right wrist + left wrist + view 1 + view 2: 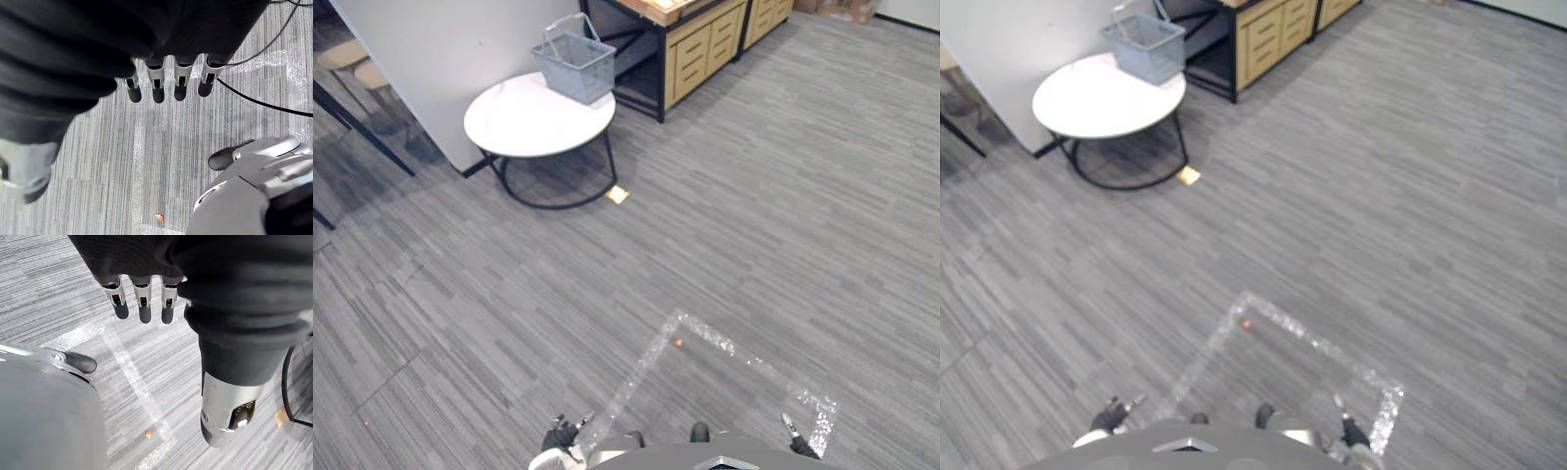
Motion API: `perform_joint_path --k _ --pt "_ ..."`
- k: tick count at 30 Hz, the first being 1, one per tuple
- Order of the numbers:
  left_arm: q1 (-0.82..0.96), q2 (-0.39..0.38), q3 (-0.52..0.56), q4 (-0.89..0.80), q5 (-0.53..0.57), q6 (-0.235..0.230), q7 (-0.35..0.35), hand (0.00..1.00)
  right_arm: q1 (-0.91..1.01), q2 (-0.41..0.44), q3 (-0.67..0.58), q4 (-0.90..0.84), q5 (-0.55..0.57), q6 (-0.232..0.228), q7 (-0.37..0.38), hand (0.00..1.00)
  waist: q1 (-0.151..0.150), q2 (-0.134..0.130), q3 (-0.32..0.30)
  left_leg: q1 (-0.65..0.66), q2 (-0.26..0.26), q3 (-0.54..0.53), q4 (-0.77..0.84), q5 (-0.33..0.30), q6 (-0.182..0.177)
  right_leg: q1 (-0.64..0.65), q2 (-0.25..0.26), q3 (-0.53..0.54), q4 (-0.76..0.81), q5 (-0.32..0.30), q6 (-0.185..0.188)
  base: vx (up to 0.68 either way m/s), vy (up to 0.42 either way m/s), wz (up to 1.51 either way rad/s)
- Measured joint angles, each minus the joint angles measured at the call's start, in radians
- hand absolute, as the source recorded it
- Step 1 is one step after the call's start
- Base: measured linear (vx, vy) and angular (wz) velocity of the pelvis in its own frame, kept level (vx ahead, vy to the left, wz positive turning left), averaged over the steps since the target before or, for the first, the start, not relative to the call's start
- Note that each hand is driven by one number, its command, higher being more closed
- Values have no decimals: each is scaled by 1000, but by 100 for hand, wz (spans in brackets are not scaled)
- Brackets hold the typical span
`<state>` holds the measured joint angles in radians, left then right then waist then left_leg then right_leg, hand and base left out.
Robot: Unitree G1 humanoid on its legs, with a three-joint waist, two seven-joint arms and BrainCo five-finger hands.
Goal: Pick vegetable in the basket
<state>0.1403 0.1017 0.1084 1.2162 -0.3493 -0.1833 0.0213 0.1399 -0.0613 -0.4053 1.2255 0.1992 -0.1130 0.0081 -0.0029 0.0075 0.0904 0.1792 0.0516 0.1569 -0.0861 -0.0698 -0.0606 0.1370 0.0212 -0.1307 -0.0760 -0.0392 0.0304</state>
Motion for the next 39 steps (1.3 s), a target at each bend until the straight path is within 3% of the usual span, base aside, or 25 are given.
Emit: perform_joint_path --k 12,26,29,30,31,33,34,36,37,38,39 --pt "0 7 -12 -3 4 11 -27 0 -1 -18 61 -1 -4 -2 46 0 1 0 0 0 0 -1 -1 0 0 2 0 -1 -3 0 0 -19 -8 0" --pt "-11 11 -18 -3 11 21 -24 0 -7 -21 48 -1 -3 0 46 0 1 2 6 -20 0 -6 4 0 0 -7 0 -8 2 -3 -3 -4 -3 0" --pt "-31 11 38 -6 10 20 -8 0 -37 -18 50 -1 -2 1 46 0 -2 -15 51 -121 10 -1 205 -63 -29 -54 -13 -11 81 -47 -25 -62 -30 9" --pt "-30 12 63 -24 9 20 4 0 -40 -14 51 0 -2 1 46 0 0 -27 74 -203 20 -1 398 -86 -47 -52 -23 -16 95 -63 -42 -112 -70 24" --pt "-28 9 109 -36 6 21 12 0 -35 -19 50 4 -2 1 45 0 2 -28 94 -308 43 -2 624 -83 -42 -34 -23 -31 97 -71 -47 -111 -65 24" --pt "-22 -34 180 -41 -4 24 18 0 -28 -24 52 3 -2 3 43 0 8 -9 117 -413 84 -5 869 -21 -22 11 -18 -39 98 -79 -58 -5 30 14" --pt "-8 -45 205 -52 -23 32 19 0 -28 -34 64 1 -2 4 41 0 9 -4 120 -471 97 -3 975 -22 -11 26 -29 -44 103 -89 -58 55 90 7" --pt "2 -57 207 -57 -24 33 20 0 -42 -34 63 -9 -2 6 35 0 13 -4 120 -542 107 -4 973 -29 -21 25 -51 -44 109 -100 -41 118 118 10" --pt "2 -57 207 -57 -24 33 20 0 -44 -39 60 -10 -2 7 33 0 18 -3 121 -560 108 -5 905 -29 -22 24 -62 -44 111 -105 -32 237 202 6" --pt "2 -60 204 -57 -24 33 20 0 -57 -40 59 -12 -1 11 25 0 35 0 124 -559 108 -11 703 -19 -23 24 -79 -39 112 -116 -16 165 136 3" --pt "2 -62 204 -58 -23 33 20 0 -61 -41 61 -15 -1 11 24 0 36 1 124 -558 109 -13 653 -15 -22 24 -81 -39 112 -118 -13 230 207 -1"
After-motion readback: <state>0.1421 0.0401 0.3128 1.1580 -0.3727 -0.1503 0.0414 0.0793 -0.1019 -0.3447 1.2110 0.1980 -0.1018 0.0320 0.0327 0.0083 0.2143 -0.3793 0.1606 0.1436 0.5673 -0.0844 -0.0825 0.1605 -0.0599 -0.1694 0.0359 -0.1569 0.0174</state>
